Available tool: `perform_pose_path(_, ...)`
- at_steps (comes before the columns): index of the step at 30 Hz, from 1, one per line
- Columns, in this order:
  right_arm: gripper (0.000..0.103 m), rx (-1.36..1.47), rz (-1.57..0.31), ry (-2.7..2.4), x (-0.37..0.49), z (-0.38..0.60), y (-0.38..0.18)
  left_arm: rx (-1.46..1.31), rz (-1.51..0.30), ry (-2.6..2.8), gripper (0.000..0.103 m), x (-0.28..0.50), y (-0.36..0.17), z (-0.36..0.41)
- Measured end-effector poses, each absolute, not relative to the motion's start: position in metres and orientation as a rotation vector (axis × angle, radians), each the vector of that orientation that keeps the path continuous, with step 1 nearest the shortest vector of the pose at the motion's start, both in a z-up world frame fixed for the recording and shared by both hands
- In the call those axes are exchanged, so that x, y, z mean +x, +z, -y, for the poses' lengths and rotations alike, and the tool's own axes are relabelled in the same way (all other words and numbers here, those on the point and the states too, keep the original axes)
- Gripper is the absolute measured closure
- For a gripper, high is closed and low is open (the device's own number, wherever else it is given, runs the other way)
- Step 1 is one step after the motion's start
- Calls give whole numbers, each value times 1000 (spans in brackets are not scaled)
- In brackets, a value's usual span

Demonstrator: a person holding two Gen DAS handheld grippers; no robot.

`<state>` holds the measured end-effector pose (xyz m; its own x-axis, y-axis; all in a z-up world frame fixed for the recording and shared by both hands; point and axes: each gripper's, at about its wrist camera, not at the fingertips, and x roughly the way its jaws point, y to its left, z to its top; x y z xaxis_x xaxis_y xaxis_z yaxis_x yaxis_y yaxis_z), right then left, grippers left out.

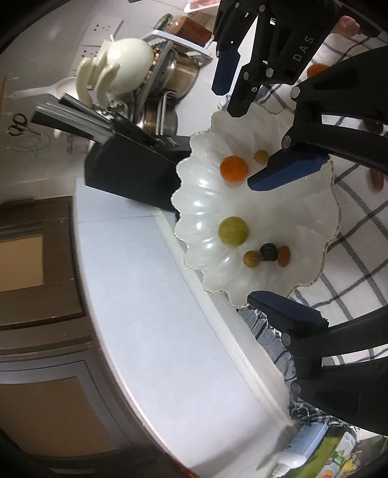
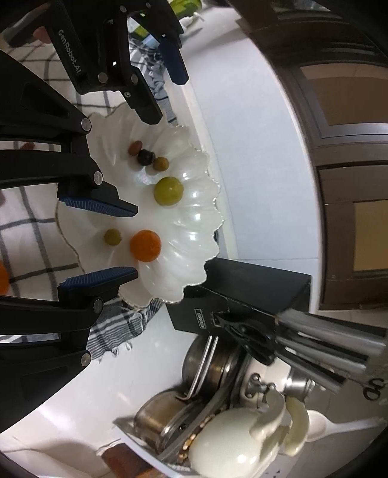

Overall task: Organize fruits
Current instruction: 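Open both tools to drop the date and yellow fruit into the bowl, then move both tools back toward the fruits left on the towel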

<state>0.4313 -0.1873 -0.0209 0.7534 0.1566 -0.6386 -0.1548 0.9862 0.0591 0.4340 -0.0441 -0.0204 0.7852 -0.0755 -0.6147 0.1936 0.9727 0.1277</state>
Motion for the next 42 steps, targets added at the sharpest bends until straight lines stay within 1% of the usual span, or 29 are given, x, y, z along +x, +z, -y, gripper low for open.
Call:
perform_pose_path(7,66,11,-628,147,399,192,2,164,-592,-161,30,405,2,40)
perform_pose_path(8,63,13,-621,145,395,193,5,162,-586,-163,30,401,5,40)
perform_pose_path(10,59,17,-603,137,386,195,10,156,-573,-170,29,394,10,39)
perform_pose_path(19,59,15,-545,116,346,201,27,162,-521,-189,25,353,27,41)
perform_pose_path(33,59,5,-522,102,290,199,28,165,-550,-206,25,305,17,33)
perform_pose_path(42,59,1,-529,100,260,185,18,170,-568,-231,25,283,8,21)
